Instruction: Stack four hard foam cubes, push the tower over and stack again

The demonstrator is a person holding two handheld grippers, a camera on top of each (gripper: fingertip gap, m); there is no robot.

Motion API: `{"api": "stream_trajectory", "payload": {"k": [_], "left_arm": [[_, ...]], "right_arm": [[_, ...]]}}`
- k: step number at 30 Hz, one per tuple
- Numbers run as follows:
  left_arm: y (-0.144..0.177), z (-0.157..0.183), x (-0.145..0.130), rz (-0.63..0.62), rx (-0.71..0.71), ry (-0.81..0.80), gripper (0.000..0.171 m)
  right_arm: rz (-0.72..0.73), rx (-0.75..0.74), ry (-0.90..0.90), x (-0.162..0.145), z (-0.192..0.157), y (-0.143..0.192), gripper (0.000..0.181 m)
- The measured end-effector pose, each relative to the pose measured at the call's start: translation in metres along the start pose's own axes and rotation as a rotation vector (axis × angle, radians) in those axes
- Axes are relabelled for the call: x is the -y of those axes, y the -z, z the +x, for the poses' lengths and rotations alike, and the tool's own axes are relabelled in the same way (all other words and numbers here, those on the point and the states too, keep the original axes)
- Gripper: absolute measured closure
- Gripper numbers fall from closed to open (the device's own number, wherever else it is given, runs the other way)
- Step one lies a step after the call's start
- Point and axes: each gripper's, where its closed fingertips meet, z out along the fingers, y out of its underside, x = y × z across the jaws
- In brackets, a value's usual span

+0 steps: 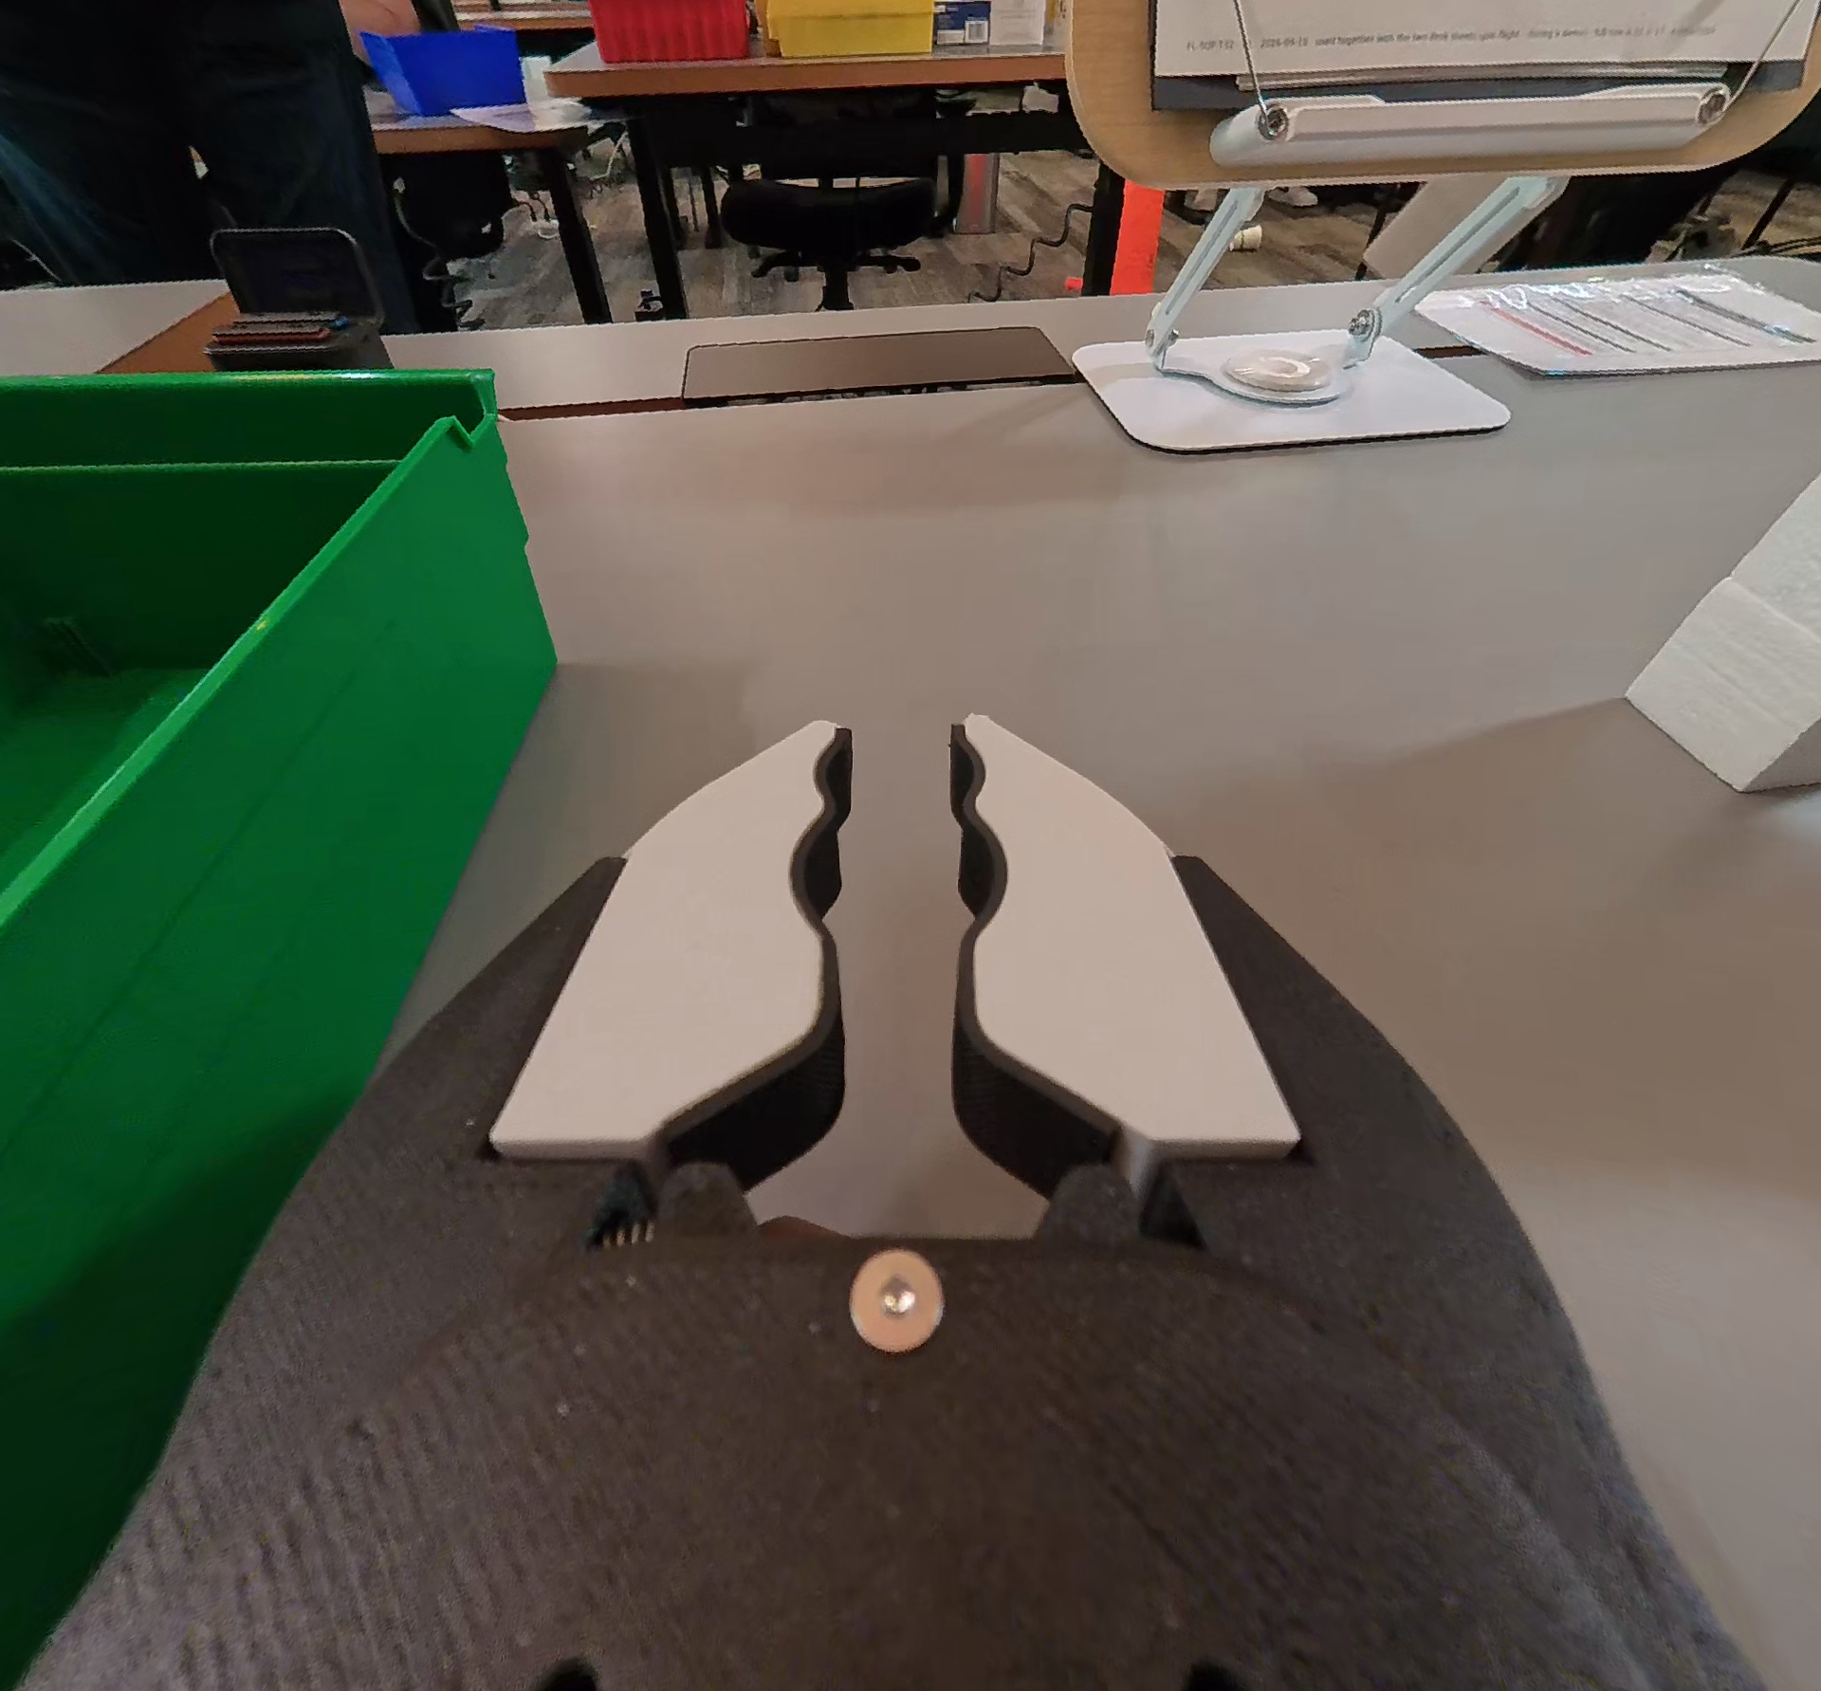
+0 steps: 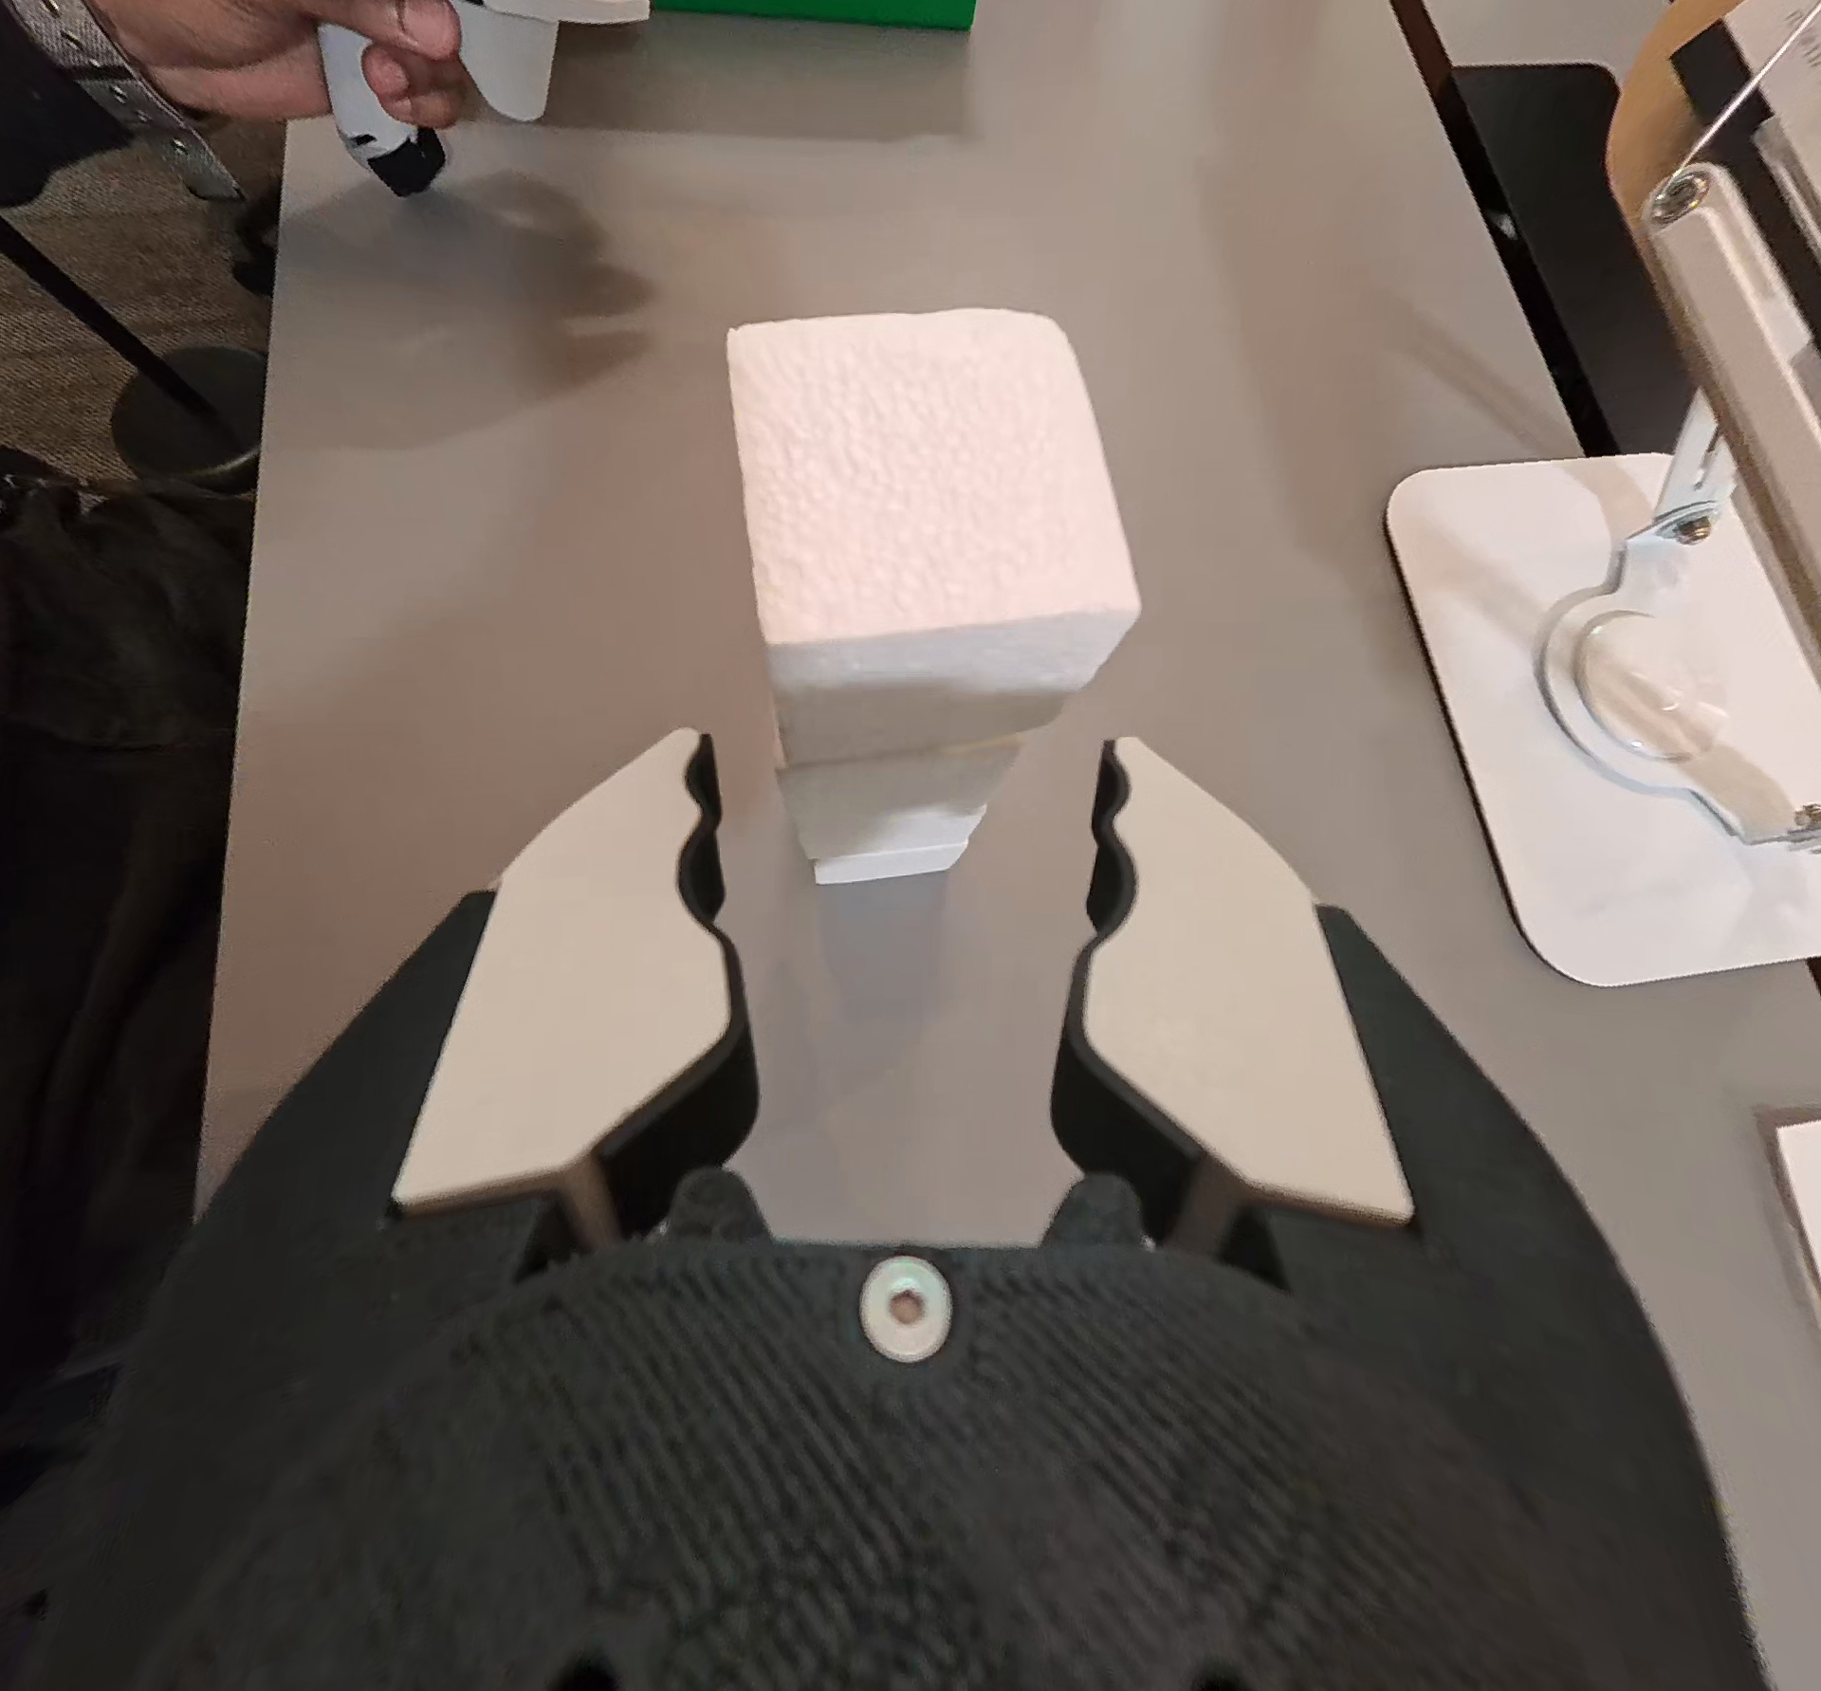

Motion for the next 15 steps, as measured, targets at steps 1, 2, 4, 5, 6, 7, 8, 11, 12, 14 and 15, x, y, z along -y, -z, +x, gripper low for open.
{"api": "stream_trajectory", "payload": {"k": [1, 2, 4, 5, 6, 7, 8, 11, 12, 14, 15], "left_arm": [[-0.0002, 0.0, -0.0002, -0.001, 0.0, 0.0, 0.152], [-0.0002, 0.0001, -0.0004, -0.002, -0.001, 0.0, 0.152], [-0.0003, 0.0003, -0.0003, -0.001, -0.002, 0.0, 0.152], [-0.0002, 0.0002, -0.0002, -0.001, -0.002, 0.001, 0.152], [-0.0002, 0.0001, -0.0001, 0.0, -0.002, 0.001, 0.152], [-0.0001, 0.0002, -0.0002, -0.001, -0.002, 0.002, 0.152], [-0.0002, 0.0002, -0.0004, -0.002, -0.003, 0.002, 0.152], [-0.0001, 0.0004, -0.0004, -0.002, -0.002, 0.001, 0.152], [-0.0002, 0.0006, -0.0004, -0.002, -0.002, 0.0, 0.152], [-0.0004, 0.0009, -0.0009, -0.005, -0.004, -0.001, 0.151], [-0.0005, 0.001, -0.0011, -0.005, -0.004, -0.001, 0.151]], "right_arm": [[-0.001, -0.006, 0.01, 0.0, 0.0004, -0.0003, 0.108], [-0.004, -0.01, 0.017, -0.0002, 0.0006, -0.0006, 0.109], [-0.01, -0.021, 0.027, -0.0011, 0.0017, -0.0009, 0.111], [-0.012, -0.024, 0.031, -0.0017, 0.002, -0.0011, 0.112], [-0.013, -0.024, 0.033, -0.0019, 0.0019, -0.0012, 0.112], [-0.011, -0.024, 0.034, -0.0019, 0.0018, -0.0012, 0.114], [-0.011, -0.024, 0.036, -0.0019, 0.0017, -0.0012, 0.115], [-0.012, -0.023, 0.041, -0.0019, 0.0011, -0.0008, 0.117], [-0.013, -0.023, 0.041, -0.0019, 0.001, -0.0006, 0.118], [-0.014, -0.023, 0.043, -0.0018, 0.0008, -0.0002, 0.119], [-0.012, -0.024, 0.044, -0.0015, 0.0007, 0.0, 0.12]]}}
